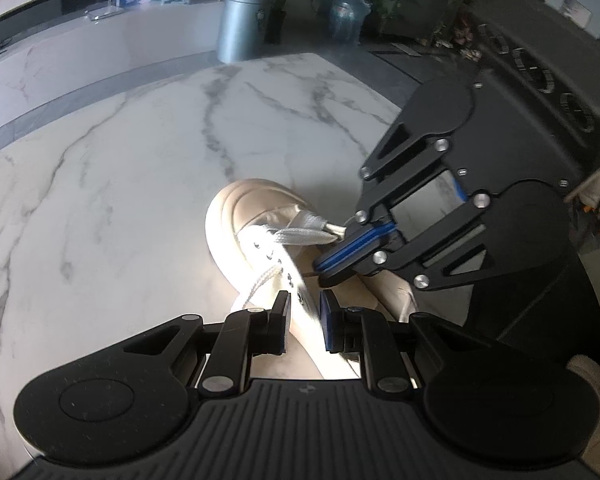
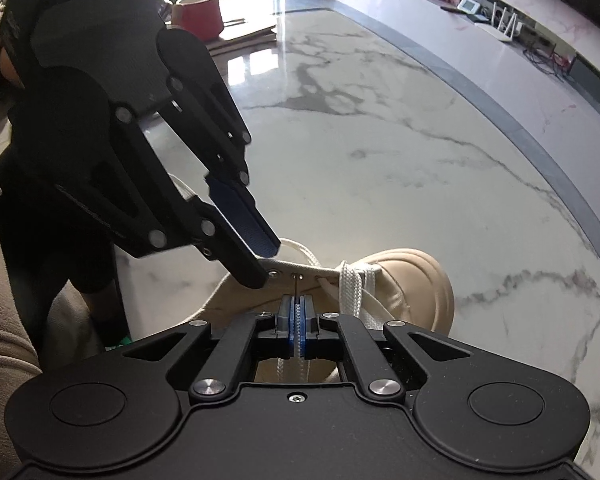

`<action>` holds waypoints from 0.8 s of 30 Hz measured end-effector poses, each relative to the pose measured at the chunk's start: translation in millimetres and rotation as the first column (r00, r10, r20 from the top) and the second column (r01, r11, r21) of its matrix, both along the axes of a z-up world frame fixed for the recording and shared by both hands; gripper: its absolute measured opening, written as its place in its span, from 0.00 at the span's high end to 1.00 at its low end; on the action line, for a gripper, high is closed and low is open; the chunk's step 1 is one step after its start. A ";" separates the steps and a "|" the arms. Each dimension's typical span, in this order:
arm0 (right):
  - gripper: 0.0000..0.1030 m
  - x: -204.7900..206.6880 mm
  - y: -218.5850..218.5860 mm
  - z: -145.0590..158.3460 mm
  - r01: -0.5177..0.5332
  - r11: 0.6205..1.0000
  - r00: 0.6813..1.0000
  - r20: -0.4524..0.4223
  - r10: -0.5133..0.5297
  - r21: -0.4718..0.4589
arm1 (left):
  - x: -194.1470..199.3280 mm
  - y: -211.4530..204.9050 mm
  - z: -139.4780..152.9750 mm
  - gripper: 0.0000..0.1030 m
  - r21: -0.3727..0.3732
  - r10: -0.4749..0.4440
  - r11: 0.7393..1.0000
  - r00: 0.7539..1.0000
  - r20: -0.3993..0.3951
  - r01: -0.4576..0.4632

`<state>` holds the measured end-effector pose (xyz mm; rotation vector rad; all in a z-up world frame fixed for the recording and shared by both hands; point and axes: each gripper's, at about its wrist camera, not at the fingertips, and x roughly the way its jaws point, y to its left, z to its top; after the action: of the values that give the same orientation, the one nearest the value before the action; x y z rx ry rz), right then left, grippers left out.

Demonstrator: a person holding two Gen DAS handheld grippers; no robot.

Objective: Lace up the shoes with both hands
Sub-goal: 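Insert the lace tip into an eyelet with the right tool while the left tool holds the eyelet edge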

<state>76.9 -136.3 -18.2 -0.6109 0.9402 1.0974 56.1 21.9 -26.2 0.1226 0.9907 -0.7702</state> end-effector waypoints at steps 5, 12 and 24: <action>0.99 0.5 0.6 -4.6 -0.004 1.000 1.000 -0.004 0.004 0.000 | 0.3 1.9 4.3 0.85 0.016 -0.022 1.000 1.000 0.010 0.022; 0.99 1.1 -0.4 -8.4 -0.010 1.000 1.000 -0.008 0.010 -0.004 | 5.7 2.3 5.6 0.85 0.056 -0.072 0.996 0.996 0.045 0.070; 0.99 3.9 0.9 -7.1 -0.040 0.999 0.999 0.002 0.040 -0.004 | 14.0 -11.7 -6.6 0.88 0.155 -0.292 0.950 0.947 0.132 0.271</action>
<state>80.8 -135.4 -25.2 -0.6360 0.9318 1.1302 70.2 10.2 -32.9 0.4436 0.8878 -0.9400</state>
